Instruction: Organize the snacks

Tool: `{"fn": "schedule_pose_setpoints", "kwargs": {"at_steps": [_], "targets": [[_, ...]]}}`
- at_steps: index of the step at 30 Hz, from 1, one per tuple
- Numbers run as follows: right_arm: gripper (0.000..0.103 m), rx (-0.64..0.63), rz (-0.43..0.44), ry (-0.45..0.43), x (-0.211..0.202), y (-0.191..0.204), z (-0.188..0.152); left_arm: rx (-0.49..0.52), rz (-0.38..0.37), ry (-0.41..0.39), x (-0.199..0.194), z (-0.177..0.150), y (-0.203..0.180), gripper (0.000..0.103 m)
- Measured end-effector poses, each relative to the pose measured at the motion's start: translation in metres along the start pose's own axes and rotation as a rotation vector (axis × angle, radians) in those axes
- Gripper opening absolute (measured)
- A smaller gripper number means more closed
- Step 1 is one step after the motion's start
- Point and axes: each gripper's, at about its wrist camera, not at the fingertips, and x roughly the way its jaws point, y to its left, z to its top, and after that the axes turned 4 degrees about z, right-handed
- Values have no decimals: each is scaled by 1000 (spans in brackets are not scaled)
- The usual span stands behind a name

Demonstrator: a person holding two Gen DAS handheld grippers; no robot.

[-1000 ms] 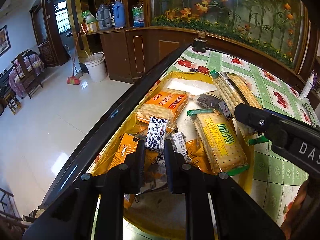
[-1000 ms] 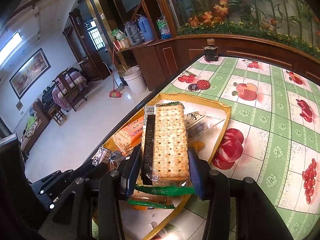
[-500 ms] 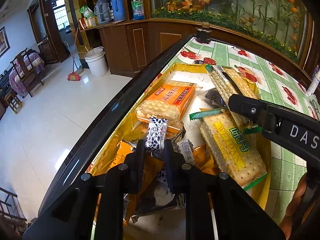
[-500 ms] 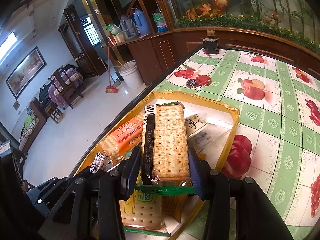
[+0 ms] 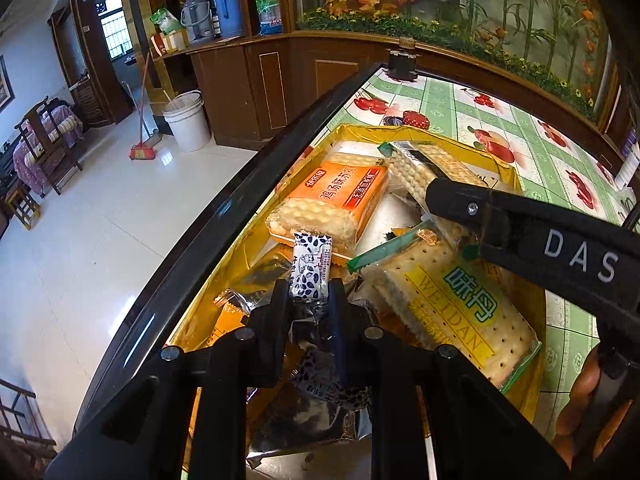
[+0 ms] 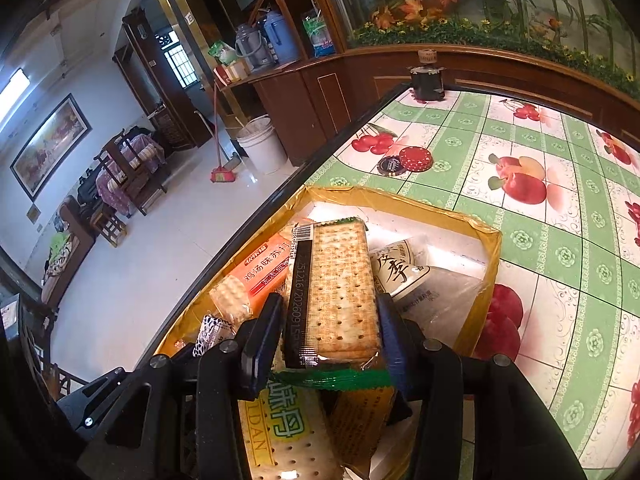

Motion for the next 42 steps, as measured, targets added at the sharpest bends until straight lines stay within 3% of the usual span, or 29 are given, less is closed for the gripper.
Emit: {"fn": "schedule_pose_setpoints", "kwargs": {"at_steps": [2, 5, 7, 11, 13, 14, 15, 25, 34, 42], "targets": [[50, 7, 0, 1, 0, -1, 0, 1, -5, 4, -1, -1, 0, 24], [57, 23, 0, 7, -2, -4, 0, 5, -38, 9, -4, -1, -2, 46], [70, 45, 6, -3, -8, -7, -1, 8, -40, 4, -8, -2, -3, 47], [77, 62, 21, -39, -26, -8, -3, 17, -32, -20, -19, -4, -5, 52], [79, 67, 22, -53, -36, -8, -4, 15, -22, -35, -27, -7, -6, 68], [80, 68, 23, -63, -42, -8, -6, 10, -3, -44, -31, -8, -5, 82], [82, 69, 24, -70, -47, -8, -7, 4, 13, -67, -38, -10, -4, 84], [87, 84, 30, -117, -95, -9, -34, -42, 14, -160, -80, -22, 9, 84], [88, 65, 57, -115, -124, -10, -71, 15, 28, -256, -120, -38, 3, 84], [91, 22, 79, -113, -150, -18, -104, 34, 24, -276, -146, -53, 5, 84]]}}
